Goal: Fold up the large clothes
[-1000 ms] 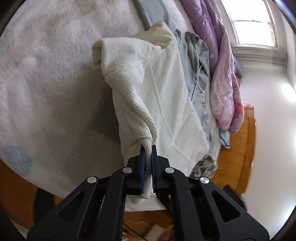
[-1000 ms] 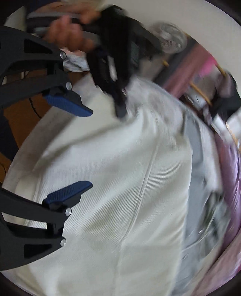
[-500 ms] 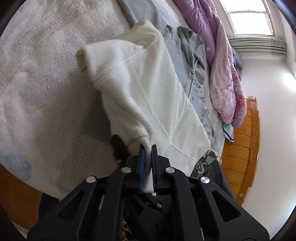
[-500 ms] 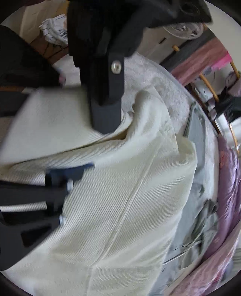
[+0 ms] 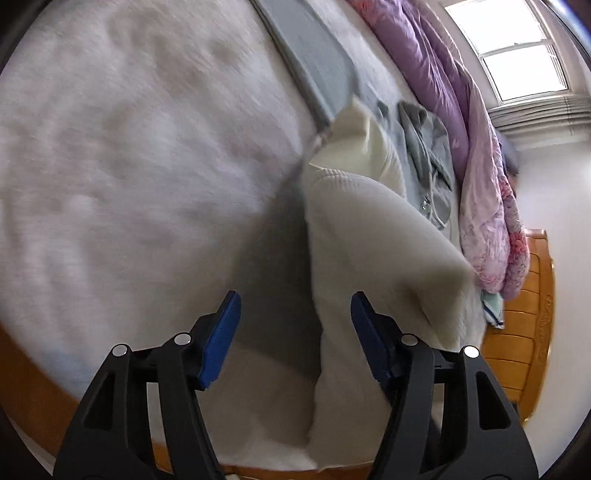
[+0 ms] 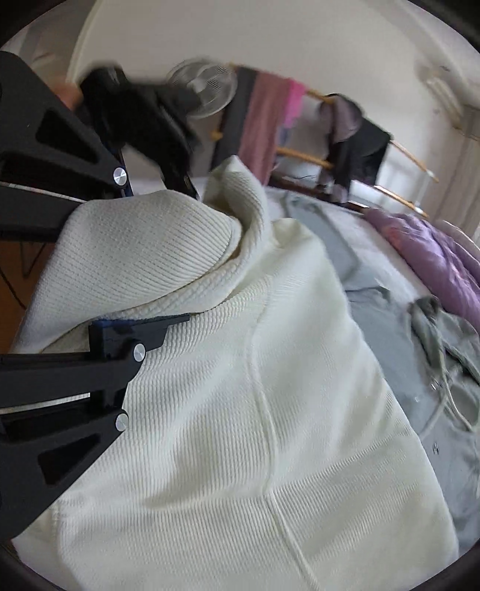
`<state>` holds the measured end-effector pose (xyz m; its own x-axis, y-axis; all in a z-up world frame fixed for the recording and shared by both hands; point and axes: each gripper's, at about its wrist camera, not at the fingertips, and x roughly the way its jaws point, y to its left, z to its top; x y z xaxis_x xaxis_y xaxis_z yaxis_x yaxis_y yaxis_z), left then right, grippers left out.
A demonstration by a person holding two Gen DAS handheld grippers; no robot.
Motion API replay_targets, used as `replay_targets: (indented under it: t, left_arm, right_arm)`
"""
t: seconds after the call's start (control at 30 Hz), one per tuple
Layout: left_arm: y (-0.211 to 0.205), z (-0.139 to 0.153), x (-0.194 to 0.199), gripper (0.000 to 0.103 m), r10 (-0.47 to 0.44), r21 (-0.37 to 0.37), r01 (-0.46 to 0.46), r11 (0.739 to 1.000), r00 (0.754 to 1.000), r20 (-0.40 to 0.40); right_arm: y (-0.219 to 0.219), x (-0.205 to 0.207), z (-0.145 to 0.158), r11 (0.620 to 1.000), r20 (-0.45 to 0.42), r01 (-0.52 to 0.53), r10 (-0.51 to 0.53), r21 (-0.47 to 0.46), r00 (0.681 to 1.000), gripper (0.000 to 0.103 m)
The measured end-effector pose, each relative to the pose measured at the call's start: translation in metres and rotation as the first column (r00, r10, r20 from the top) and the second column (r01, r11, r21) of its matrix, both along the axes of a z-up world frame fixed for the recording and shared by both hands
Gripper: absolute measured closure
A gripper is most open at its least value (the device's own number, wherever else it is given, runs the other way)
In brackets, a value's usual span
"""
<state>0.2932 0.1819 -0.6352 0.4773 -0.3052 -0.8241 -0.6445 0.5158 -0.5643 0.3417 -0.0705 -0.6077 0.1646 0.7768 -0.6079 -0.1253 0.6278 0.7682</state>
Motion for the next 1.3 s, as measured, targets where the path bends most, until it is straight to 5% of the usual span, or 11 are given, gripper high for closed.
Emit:
replay_targets:
  t: [0.13,0.27,0.37,0.5,0.6,0.67,0.73,0.8,0.97,1.13,1.3]
  left_arm:
    - [-0.039,0.014,0.046,0.04,-0.053,0.02,0.052,0.998,0.996,0.073]
    - [-0.09,0.055,0.074,0.04,-0.174,0.059,0.165,0.985,0.962,0.212]
    - [-0.145,0.075,0.1,0.04,-0.293,0.072,0.285,0.956,0.914,0.282]
    - [-0.232,0.08,0.126,0.04,-0.465,0.079,0.467,0.881,0.821,0.331]
    - [-0.277,0.078,0.135,0.04,-0.509,0.032,0.536,0.844,0.78,0.364]
    - [-0.29,0.082,0.133,0.034,-0.523,0.063,0.542,0.838,0.765,0.376]
    - [-0.29,0.073,0.129,0.032,-0.533,0.088,0.537,0.839,0.778,0.333]
    - [-0.279,0.051,0.129,0.032,-0.521,0.097,0.513,0.853,0.823,0.226]
    - [-0.241,0.014,0.109,0.029,-0.44,0.138,0.428,0.893,0.896,0.063]
    - [-0.218,-0.021,0.062,0.026,-0.399,0.079,0.401,0.913,0.916,-0.034]
    - [-0.229,-0.047,0.029,0.025,-0.439,0.008,0.441,0.897,0.895,-0.083]
  right_arm:
    - [-0.041,0.01,0.016,0.991,-0.026,0.09,-0.087,0.095,0.996,0.09]
    - [-0.104,0.017,0.032,0.955,-0.04,0.226,-0.223,0.19,0.974,0.09]
    - [-0.156,0.015,0.04,0.923,-0.039,0.323,-0.322,0.211,0.946,0.09]
    - [-0.221,0.002,0.027,0.867,-0.069,0.458,-0.454,0.198,0.888,0.09]
    - [-0.262,-0.015,0.001,0.825,-0.109,0.555,-0.545,0.103,0.831,0.09]
    - [-0.281,-0.022,-0.027,0.799,-0.182,0.598,-0.581,0.061,0.794,0.09]
    - [-0.292,-0.022,-0.056,0.794,-0.247,0.608,-0.587,0.014,0.771,0.089]
    - [-0.295,-0.015,-0.076,0.799,-0.308,0.6,-0.562,0.036,0.767,0.087]
    - [-0.302,-0.001,-0.067,0.82,-0.301,0.571,-0.558,-0.051,0.774,0.072]
    - [-0.31,0.0,-0.049,0.867,-0.229,0.464,-0.496,-0.183,0.838,0.051]
    - [-0.312,0.0,-0.029,0.874,-0.189,0.407,-0.461,-0.267,0.867,0.043]
